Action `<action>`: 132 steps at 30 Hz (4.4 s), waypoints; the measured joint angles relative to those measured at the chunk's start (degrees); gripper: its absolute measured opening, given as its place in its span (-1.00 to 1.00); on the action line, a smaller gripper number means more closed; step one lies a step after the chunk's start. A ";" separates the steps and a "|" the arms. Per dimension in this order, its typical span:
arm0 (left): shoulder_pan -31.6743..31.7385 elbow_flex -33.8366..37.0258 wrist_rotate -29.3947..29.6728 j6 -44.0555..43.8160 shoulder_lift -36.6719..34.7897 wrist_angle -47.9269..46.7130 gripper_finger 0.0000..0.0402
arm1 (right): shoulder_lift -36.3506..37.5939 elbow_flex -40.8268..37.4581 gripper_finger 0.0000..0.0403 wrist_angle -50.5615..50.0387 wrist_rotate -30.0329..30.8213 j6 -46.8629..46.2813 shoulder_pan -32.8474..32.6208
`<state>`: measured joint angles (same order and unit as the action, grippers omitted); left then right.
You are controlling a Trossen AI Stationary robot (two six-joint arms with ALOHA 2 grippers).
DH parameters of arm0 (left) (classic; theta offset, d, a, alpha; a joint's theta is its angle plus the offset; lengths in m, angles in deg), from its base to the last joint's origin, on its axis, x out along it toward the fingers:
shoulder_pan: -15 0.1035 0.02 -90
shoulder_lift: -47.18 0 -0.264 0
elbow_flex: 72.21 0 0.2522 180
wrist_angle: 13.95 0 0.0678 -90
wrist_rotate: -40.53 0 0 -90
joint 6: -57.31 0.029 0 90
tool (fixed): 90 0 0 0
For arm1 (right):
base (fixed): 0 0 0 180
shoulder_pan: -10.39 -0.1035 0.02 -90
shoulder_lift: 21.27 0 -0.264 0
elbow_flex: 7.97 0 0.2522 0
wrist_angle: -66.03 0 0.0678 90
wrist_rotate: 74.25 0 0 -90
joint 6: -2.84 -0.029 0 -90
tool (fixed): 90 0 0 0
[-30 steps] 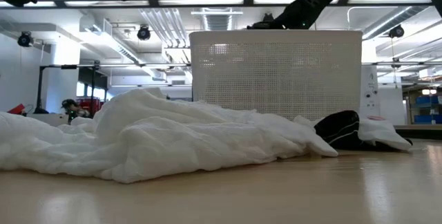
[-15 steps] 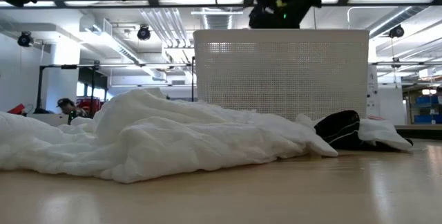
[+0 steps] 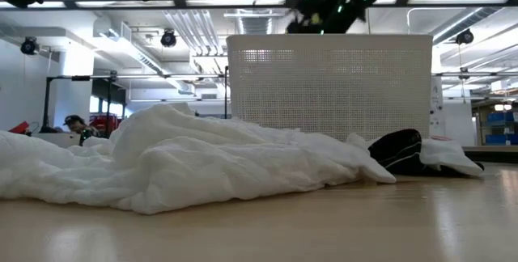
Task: Sort clothes
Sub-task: Put the blue shorts into the white laundry bin, then put the black sock into the white laundry bin
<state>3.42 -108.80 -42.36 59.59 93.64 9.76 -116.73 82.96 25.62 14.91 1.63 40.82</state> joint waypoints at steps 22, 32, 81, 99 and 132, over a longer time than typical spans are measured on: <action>0.00 0.00 0.00 0.18 -0.11 -0.50 -1.00 | 3.43 2.90 -1.00 -11.41 0.87 2.55 0.02; 0.00 0.00 0.00 0.40 -0.11 -0.32 -1.00 | 20.25 11.00 -0.97 -20.81 -1.08 3.20 -1.14; -0.01 0.00 0.02 0.22 -0.26 -0.36 -1.00 | 14.62 -40.15 0.16 2.38 30.86 -60.42 -56.67; 0.00 0.00 0.02 0.20 -0.20 -0.21 -1.00 | 19.02 -32.01 -0.98 3.57 31.61 -48.56 -58.62; 0.00 0.00 0.00 -0.18 -0.20 -0.36 -1.00 | 23.02 1.46 -0.56 -24.11 44.32 -30.68 -64.45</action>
<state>3.43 -108.80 -42.36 59.42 93.43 9.39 -93.71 84.42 1.51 59.23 -29.05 -23.63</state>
